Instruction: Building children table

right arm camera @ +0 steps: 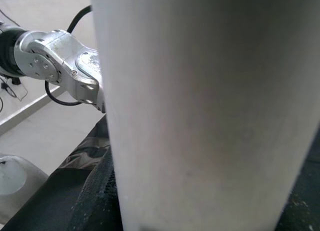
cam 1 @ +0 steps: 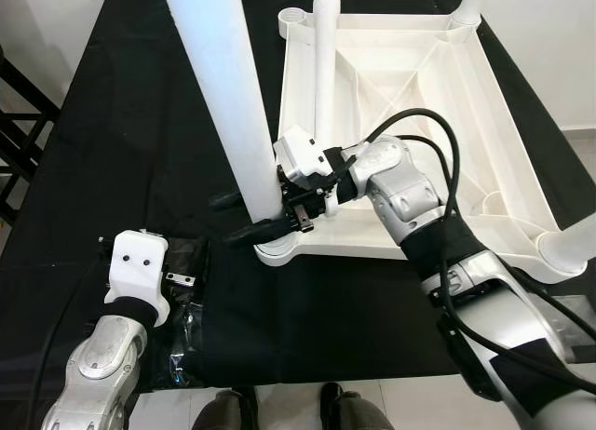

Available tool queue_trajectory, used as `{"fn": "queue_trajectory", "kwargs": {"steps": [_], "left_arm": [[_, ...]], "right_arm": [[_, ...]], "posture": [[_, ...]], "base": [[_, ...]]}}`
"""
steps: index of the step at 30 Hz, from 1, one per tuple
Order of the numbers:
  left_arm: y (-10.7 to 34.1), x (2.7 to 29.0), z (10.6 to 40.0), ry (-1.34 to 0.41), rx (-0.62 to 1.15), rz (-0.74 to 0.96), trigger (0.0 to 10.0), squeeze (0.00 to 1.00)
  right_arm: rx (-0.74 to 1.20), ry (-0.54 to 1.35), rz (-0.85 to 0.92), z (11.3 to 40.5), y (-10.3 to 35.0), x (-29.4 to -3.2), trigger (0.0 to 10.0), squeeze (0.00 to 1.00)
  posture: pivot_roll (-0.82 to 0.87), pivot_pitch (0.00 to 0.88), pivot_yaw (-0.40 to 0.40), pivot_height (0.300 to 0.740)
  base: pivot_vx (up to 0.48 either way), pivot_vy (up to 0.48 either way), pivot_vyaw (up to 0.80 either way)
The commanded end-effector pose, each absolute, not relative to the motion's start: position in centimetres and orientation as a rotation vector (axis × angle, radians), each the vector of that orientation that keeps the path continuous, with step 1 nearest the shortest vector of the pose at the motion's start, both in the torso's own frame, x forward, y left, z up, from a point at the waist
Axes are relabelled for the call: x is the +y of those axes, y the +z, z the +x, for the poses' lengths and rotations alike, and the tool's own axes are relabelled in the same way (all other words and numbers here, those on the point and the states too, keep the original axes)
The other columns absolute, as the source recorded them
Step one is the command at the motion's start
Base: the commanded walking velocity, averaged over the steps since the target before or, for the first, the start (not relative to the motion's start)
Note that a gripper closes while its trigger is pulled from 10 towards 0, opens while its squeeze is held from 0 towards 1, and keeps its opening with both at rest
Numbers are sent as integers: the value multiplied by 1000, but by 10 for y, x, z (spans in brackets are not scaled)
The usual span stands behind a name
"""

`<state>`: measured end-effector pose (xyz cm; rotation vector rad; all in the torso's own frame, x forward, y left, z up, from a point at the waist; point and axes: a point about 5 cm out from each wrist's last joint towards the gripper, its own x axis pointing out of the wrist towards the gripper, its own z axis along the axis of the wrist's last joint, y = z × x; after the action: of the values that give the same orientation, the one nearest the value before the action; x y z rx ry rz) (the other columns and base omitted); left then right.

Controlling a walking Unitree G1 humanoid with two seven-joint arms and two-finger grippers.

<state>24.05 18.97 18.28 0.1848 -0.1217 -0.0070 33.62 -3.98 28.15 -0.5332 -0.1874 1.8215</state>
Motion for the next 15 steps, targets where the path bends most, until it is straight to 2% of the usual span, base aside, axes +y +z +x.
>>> {"fn": "queue_trajectory", "kwargs": {"steps": [1,4,12,15], "left_arm": [[180,193,238,5,-98,207,10000,0],[180,192,238,4,-98,207,10000,0],[180,192,238,4,-97,207,10000,0],[179,191,239,2,-97,204,10000,0]], "right_arm": [[58,1795,-495,341,238,-53,10000,0],[46,1739,-345,342,234,-56,10000,0],[22,1664,-241,343,230,-60,10000,0],[0,1566,-216,338,224,-65,10000,0]], "posture": [[9,390,-23,740],[6,388,-22,740],[-1,383,-23,740],[-12,370,-22,740]], "base": [[0,0,0],[0,0,0],[0,0,0],[0,0,0]]}}
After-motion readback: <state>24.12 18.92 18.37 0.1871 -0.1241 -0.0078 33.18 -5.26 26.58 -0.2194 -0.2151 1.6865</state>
